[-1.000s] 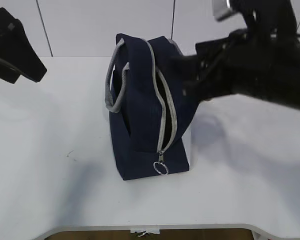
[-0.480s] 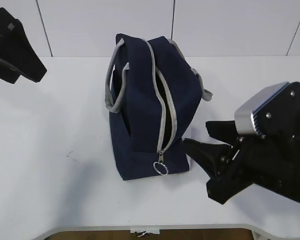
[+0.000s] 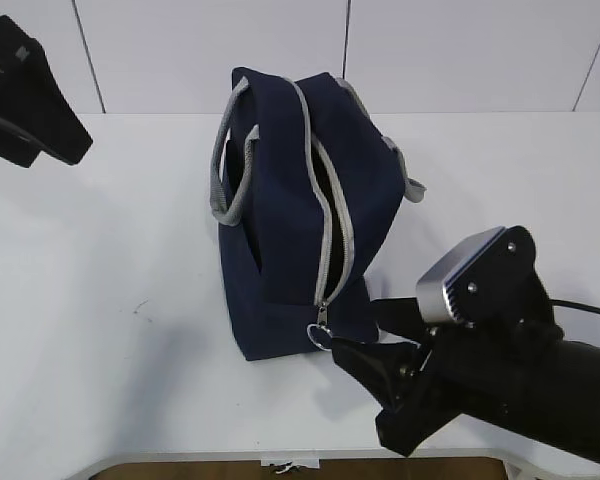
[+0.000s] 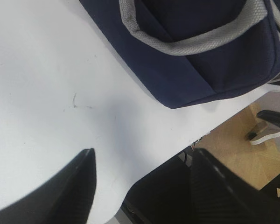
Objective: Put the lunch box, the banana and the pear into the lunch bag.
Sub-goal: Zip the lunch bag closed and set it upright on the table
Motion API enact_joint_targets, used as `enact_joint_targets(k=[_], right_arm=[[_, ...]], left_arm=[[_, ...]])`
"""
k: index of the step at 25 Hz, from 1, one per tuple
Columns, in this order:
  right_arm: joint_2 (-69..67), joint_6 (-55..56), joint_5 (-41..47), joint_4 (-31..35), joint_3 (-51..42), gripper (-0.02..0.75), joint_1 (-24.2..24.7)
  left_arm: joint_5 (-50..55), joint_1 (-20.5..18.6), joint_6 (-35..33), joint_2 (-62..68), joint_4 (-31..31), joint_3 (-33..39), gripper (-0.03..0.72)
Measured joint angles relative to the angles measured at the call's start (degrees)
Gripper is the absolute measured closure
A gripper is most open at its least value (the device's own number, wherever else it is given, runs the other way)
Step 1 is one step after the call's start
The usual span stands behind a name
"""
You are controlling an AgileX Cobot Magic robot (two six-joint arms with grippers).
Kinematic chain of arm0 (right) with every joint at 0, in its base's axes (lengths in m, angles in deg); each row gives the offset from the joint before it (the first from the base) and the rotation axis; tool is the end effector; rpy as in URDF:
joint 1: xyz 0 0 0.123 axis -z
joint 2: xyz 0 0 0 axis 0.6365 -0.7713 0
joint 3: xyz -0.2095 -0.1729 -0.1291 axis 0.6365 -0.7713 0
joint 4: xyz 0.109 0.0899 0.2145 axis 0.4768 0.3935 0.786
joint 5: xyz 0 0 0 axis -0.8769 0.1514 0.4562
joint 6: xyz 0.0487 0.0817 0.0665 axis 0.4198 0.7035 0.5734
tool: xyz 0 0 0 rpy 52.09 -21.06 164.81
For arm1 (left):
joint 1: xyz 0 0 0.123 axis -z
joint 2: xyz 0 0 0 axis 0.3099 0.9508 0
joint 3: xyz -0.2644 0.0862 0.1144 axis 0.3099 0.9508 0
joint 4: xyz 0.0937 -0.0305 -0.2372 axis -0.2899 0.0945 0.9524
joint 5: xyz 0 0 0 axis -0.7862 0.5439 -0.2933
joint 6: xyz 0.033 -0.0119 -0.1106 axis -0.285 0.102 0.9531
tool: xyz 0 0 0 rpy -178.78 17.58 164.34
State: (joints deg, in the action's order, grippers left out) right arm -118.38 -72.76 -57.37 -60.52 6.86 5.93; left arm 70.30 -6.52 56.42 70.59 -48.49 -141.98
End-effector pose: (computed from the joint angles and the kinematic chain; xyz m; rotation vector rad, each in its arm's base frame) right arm 0.2145 0.1606 0.1646 -0.6895 1.9163 0.4896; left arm 0.2926 -0.1080 0.3416 0.5331 2.6963 -0.6079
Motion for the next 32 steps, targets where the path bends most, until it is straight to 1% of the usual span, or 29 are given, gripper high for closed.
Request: enact_joint_targets(k=[3, 9, 13, 17, 24, 26, 30, 32], right_arm=[[-4.6, 1.5, -5.2, -1.8, 0.0, 0.29, 0.0], [-12.0, 2.4, -12.0, -2.4, 0.5, 0.29, 0.0], [-15.4, 2.7, -15.1, 0.1, 0.8, 0.29, 0.0], [-17.6, 2.8, -16.4, 1.6, 1.7, 0.29, 0.0], [-18.5, 4.3, -17.6, 1.7, 3.3, 0.291, 0.0], [-18.5, 5.2, -17.6, 1.7, 3.4, 0.303, 0.0], [-18.5, 5.8, -17.5, 1.8, 3.5, 0.392, 0.0], [-18.5, 6.0, -17.5, 0.5, 3.5, 0.442, 0.0]], left_arm=[[0.0, 0.0, 0.0, 0.0, 0.0, 0.0, 0.211], [0.0, 0.0, 0.0, 0.0, 0.0, 0.0, 0.217], [0.0, 0.0, 0.0, 0.0, 0.0, 0.0, 0.219], [0.0, 0.0, 0.0, 0.0, 0.0, 0.0, 0.221], [0.0, 0.0, 0.0, 0.0, 0.3, 0.0, 0.222], [0.0, 0.0, 0.0, 0.0, 0.3, 0.0, 0.226], [0.0, 0.0, 0.0, 0.0, 0.4, 0.0, 0.234], [0.0, 0.0, 0.0, 0.0, 0.4, 0.0, 0.239]])
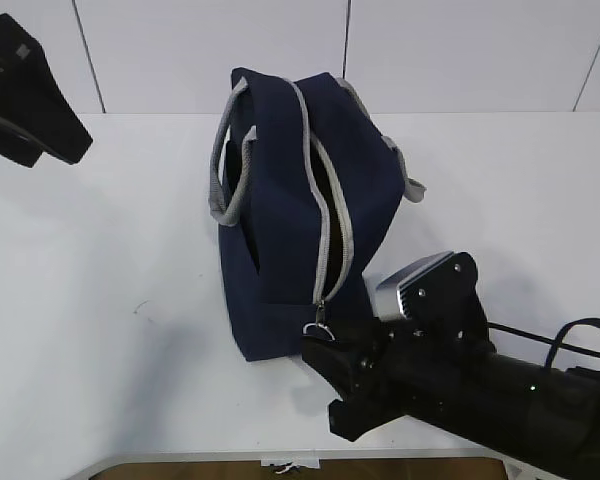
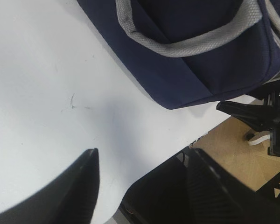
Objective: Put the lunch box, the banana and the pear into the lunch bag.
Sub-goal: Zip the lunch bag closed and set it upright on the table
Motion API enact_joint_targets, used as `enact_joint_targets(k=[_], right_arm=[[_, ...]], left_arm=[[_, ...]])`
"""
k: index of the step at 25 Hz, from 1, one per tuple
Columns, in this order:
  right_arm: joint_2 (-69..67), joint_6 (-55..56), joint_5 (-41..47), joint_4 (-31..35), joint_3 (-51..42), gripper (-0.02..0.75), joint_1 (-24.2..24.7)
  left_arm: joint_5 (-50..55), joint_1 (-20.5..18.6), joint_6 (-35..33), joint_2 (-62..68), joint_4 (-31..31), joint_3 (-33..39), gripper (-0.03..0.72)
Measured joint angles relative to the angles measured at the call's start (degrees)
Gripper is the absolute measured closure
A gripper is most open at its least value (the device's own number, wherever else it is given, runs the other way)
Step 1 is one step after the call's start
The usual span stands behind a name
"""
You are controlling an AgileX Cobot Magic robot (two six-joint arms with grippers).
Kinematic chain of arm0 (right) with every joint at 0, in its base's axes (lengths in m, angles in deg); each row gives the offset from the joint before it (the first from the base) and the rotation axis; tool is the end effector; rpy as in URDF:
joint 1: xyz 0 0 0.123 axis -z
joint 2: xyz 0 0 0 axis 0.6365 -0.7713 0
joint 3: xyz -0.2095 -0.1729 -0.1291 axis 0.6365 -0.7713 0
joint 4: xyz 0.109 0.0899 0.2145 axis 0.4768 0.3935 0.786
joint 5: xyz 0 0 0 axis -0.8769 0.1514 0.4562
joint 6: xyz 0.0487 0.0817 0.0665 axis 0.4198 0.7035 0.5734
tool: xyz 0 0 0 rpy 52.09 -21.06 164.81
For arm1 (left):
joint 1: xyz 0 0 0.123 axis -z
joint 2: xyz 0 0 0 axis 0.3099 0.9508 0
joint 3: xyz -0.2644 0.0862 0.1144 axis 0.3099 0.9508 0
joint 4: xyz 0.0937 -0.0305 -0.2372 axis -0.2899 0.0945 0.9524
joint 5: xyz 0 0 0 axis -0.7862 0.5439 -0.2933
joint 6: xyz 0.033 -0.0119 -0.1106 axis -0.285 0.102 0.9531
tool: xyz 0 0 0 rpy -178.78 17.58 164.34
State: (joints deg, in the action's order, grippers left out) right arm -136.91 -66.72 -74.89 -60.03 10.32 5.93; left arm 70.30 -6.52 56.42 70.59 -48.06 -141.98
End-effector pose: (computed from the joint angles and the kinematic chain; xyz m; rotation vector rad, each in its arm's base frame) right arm 0.2420 0.1847 0.1178 -0.5613 1.9331 0.6389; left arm 0.2924 -0.1088 0.3420 0.5308 2.6944 -0.6182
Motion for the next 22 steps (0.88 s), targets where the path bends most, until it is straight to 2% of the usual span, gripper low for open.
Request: enact_joint_targets(k=[3, 11, 17, 22], right_arm=[[0.0, 0.1, 0.0, -1.6, 0.0, 0.469, 0.0], [0.0, 0.4, 0.9, -2.0, 0.0, 0.477, 0.0], [0.0, 1.0, 2.4, -1.3, 0.0, 0.546, 0.0], [0.0, 1.1, 2.4, -0.9, 0.0, 0.556, 0.0]], left_arm=[[0.0, 0.0, 0.0, 0.0, 0.1, 0.0, 0.246], [0.0, 0.0, 0.1, 0.0, 0.4, 0.0, 0.251], [0.0, 0.0, 0.1, 0.0, 0.6, 0.0, 0.255], [0.0, 0.0, 0.1, 0.0, 0.6, 0.0, 0.255]])
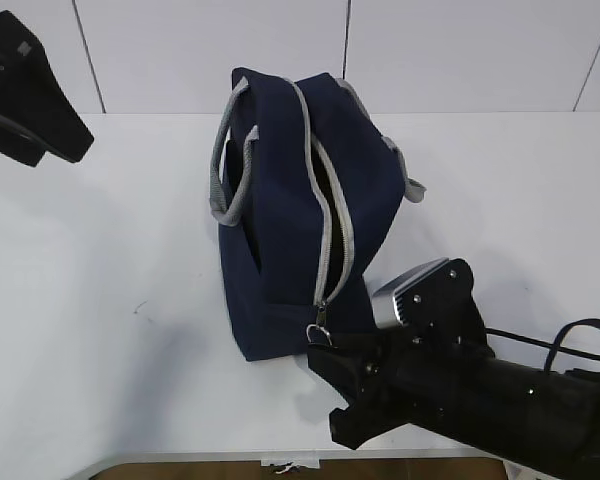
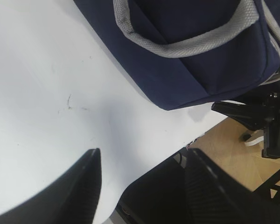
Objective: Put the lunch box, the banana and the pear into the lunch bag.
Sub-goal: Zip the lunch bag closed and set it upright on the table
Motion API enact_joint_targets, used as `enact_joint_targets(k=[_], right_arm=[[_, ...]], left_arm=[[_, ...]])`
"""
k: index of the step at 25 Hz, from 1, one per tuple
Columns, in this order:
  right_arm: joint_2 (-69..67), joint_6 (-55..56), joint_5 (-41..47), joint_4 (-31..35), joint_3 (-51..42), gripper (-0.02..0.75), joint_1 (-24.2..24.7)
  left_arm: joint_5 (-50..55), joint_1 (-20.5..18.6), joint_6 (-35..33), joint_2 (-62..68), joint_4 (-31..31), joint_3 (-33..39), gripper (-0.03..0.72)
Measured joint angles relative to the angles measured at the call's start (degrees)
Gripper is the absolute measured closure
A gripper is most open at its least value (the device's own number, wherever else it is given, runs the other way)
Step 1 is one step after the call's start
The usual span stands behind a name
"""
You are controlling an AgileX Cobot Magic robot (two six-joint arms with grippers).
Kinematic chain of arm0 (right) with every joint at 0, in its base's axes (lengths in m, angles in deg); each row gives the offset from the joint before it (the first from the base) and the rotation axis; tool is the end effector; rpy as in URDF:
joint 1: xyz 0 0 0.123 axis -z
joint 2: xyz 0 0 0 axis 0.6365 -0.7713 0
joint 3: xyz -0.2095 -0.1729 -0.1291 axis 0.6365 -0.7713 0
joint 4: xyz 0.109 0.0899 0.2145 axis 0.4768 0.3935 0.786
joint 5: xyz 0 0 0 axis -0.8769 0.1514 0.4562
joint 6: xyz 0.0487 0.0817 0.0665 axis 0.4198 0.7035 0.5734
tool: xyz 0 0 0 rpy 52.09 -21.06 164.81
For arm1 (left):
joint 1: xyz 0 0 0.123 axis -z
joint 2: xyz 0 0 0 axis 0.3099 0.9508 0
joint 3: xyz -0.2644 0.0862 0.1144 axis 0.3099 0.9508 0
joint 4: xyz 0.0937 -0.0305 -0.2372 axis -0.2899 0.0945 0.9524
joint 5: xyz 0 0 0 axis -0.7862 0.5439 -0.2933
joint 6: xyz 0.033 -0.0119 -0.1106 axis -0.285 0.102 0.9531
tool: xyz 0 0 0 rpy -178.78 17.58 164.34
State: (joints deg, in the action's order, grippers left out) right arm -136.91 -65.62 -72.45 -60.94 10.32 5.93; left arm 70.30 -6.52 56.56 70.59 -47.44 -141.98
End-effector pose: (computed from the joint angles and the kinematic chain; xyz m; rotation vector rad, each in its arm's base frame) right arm 0.2398 0.1841 0.1132 -0.5712 1.9782 0.6374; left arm 0.2922 -0.1098 0.3425 0.5242 2.6927 -0.6337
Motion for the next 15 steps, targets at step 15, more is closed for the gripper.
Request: enact_joint_targets(k=[15], right_arm=[[0.5, 2.3, 0.1, -0.6, -0.3, 0.737, 0.0]], left_arm=[[0.0, 0.0, 0.3, 0.0, 0.0, 0.0, 0.255]])
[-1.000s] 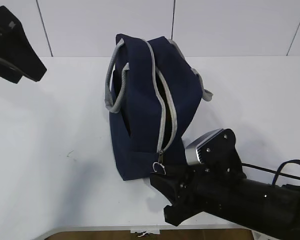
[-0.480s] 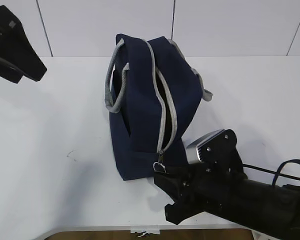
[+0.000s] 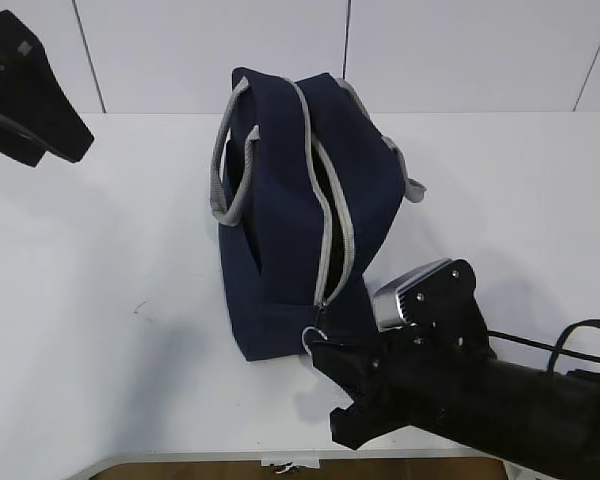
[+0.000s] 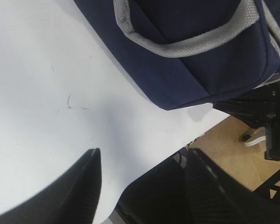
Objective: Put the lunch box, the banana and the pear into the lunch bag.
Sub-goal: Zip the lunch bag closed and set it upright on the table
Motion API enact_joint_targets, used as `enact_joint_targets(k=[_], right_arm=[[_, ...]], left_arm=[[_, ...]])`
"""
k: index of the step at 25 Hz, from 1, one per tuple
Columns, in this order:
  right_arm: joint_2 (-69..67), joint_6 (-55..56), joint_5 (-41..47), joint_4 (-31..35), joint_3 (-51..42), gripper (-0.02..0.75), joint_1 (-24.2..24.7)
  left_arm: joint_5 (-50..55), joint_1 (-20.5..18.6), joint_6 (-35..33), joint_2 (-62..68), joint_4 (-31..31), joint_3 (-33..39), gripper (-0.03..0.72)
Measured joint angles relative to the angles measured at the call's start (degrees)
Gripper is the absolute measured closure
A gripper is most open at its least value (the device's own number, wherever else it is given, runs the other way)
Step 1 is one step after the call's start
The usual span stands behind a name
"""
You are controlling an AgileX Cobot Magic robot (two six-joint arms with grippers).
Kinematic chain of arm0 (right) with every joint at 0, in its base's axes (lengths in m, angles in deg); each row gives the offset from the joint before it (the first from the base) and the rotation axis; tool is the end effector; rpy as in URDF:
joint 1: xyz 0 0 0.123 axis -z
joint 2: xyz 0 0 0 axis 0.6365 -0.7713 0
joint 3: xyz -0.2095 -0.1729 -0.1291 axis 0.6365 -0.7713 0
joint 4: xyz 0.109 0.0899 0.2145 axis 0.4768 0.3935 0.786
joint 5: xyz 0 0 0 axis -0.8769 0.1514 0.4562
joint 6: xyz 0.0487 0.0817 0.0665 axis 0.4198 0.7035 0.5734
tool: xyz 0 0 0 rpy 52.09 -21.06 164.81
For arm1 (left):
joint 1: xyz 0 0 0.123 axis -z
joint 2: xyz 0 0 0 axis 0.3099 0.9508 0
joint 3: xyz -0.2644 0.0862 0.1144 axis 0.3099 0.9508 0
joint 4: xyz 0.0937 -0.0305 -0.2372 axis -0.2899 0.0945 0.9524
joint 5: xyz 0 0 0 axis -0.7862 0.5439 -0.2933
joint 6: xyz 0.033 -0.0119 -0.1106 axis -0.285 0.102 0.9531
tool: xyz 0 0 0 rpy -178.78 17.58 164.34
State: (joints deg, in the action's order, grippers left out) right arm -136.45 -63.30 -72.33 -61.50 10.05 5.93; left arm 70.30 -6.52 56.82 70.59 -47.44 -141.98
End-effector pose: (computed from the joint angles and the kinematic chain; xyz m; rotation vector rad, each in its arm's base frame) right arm 0.2380 0.1839 0.1144 -0.5436 1.9909 0.6652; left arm 0.2922 -0.1098 0.3425 0.5182 2.6946 -0.6349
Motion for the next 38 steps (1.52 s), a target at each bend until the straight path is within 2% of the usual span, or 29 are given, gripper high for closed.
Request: enact_joint_targets(k=[7, 22, 26, 38], right_arm=[[5.6, 3.3, 4.8, -1.4, -0.9, 0.737, 0.0], [26.7, 3.7, 23.5, -1.7, -1.1, 0.737, 0.0], [29.1, 3.7, 28.4, -2.2, 2.2, 0.737, 0.0], [29.4, 4.2, 40.6, -4.3, 16.7, 0.737, 0.0]], left_arm=[[0.0, 0.0, 0.0, 0.0, 0.0, 0.0, 0.255], [0.0, 0.0, 0.0, 0.0, 0.3, 0.0, 0.255], [0.0, 0.0, 0.1, 0.0, 2.1, 0.0, 0.255], [0.0, 0.0, 0.1, 0.0, 2.2, 0.0, 0.255]])
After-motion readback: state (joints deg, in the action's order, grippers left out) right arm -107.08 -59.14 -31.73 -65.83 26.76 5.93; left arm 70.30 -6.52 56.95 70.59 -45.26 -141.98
